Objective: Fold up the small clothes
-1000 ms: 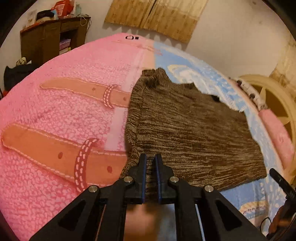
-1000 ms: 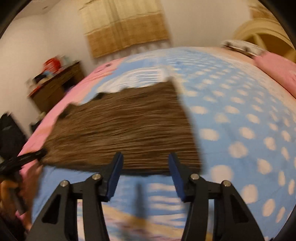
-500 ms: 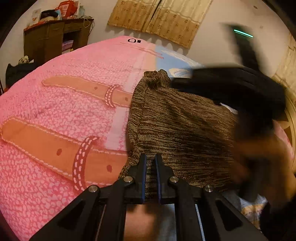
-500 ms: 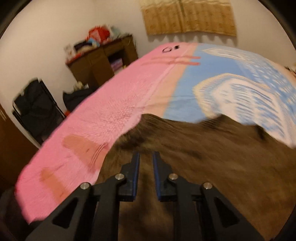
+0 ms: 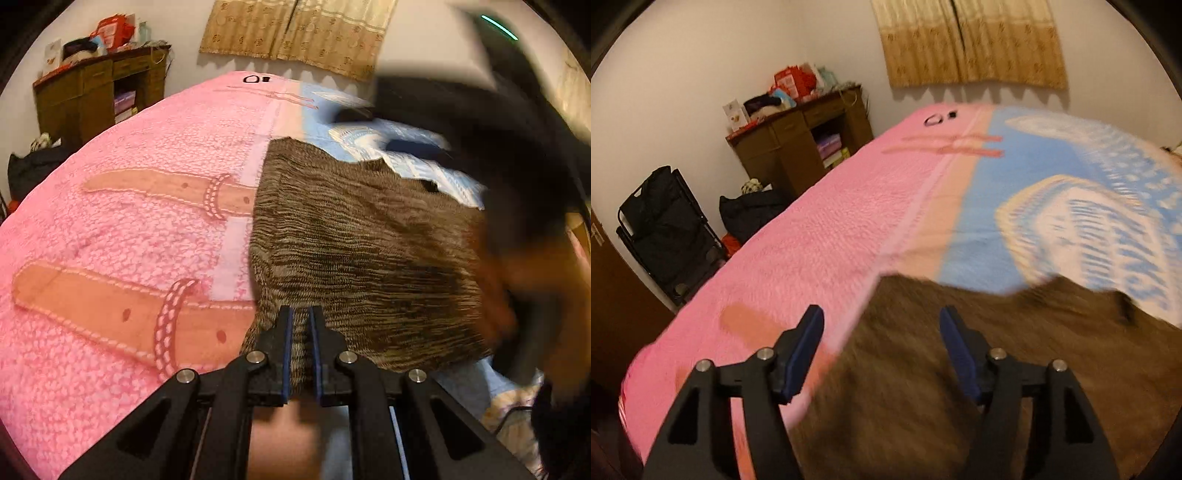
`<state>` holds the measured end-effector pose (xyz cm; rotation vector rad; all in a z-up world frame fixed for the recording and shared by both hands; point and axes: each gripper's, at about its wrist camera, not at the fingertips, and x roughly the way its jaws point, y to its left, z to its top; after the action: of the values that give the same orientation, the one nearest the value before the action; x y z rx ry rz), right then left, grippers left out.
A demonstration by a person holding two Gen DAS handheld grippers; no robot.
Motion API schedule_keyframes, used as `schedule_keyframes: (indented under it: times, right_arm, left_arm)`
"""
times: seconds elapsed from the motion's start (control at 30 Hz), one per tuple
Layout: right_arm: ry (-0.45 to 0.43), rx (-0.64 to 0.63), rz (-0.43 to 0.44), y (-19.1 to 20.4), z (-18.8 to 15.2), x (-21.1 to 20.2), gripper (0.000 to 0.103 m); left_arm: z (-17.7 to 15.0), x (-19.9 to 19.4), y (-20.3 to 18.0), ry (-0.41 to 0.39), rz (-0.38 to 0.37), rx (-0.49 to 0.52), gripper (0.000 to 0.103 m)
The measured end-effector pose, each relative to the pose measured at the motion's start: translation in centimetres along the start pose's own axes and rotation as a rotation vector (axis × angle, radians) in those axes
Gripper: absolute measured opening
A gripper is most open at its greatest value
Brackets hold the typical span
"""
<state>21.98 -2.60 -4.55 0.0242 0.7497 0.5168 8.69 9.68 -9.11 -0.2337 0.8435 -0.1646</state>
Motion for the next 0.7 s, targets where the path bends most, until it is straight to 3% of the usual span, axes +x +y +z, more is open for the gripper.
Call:
schedule_keyframes:
  times: [0.1, 0.2, 0.23, 0.27, 0.33, 0.37, 0.4, 0.6, 0.7]
  right_arm:
    - [-0.022, 0.021, -0.047, -1.3, -4.1, -5.5, 0.068]
    - [-0.058, 0.038, -0.064, -1.9, -8.1, -10.0, 0.072]
    - [-0.075, 0.046, -0.072, -2.0, -9.2, -11.3, 0.074]
    - [-0.089, 0.058, -0.076, -2.2, -10.2, -12.3, 0.076]
    - [-0.096, 0.087, -0.075, -2.3, -11.5, -13.1, 0.076]
    - [-0.092, 0.115, -0.07, -2.5, -12.4, -13.5, 0.076]
    - [-0.085, 0.145, -0.061, -2.7, -13.1, -13.6, 0.076]
    - [-0.052, 0.217, -0.035, -3.9, -15.2, -14.1, 0.076]
    - [-0.057, 0.252, -0.016, -4.3, -15.9, -14.5, 0.076]
  left_arm:
    - [0.0, -2.2, 1.7, -0.082, -0.025, -0.069, 0.009]
    - [0.2, -2.2, 3.7, -0.092, -0.047, -0.175, 0.009]
    - [0.3, -1.8, 4.3, -0.083, -0.073, -0.213, 0.014]
    - [0.4, -1.4, 4.4, -0.073, -0.085, -0.228, 0.036]
    - [0.7, -0.7, 4.0, -0.068, -0.107, -0.235, 0.07]
    - [0.7, -0.5, 3.6, -0.084, -0.142, -0.227, 0.075]
    - [0.8, -0.1, 3.3, -0.077, -0.151, -0.217, 0.075]
    - [0.6, 0.9, 1.4, -0.071, -0.034, -0.137, 0.075]
    - [0.6, 1.3, 0.5, -0.036, -0.037, -0.109, 0.069]
